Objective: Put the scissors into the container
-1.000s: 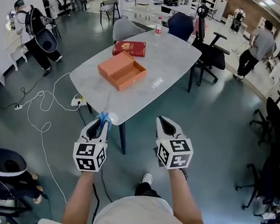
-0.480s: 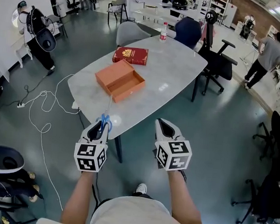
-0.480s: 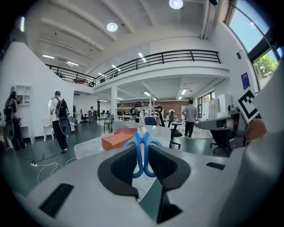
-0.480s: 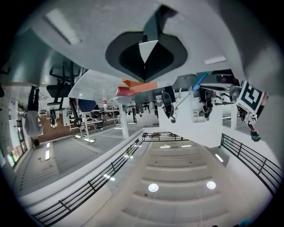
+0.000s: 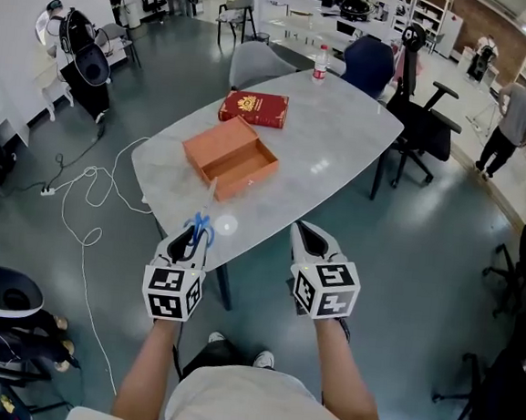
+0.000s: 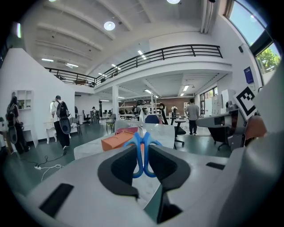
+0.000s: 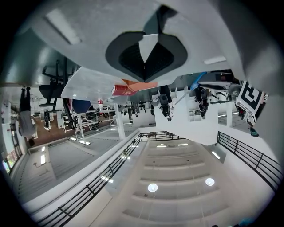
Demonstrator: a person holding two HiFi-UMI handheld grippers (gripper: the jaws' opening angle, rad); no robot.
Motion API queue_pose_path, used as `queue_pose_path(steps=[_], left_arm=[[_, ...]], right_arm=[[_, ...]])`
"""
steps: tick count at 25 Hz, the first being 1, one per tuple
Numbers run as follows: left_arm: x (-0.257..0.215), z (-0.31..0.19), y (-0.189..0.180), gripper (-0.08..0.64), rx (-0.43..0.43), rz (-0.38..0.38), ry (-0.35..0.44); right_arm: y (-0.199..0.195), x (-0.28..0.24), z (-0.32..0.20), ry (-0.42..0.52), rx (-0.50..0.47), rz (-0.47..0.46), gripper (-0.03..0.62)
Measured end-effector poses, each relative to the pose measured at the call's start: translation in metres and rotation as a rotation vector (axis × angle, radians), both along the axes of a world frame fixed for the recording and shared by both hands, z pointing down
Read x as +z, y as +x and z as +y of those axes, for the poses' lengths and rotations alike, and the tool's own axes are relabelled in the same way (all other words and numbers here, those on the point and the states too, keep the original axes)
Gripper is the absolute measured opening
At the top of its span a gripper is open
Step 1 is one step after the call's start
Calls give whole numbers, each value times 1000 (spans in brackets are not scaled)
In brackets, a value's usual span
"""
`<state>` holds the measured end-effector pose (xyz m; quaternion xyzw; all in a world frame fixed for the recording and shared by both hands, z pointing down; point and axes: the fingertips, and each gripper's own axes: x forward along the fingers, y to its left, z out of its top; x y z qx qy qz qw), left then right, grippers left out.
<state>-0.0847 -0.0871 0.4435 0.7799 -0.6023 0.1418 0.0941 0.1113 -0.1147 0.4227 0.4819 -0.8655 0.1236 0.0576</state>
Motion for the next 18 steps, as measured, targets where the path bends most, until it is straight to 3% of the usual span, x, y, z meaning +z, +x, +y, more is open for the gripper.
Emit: queue_pose_path(steps=[18], left_arm=[[17, -130, -34, 81, 56, -7, -38]], right_arm=[[-38, 2, -124, -10, 33, 32, 5]])
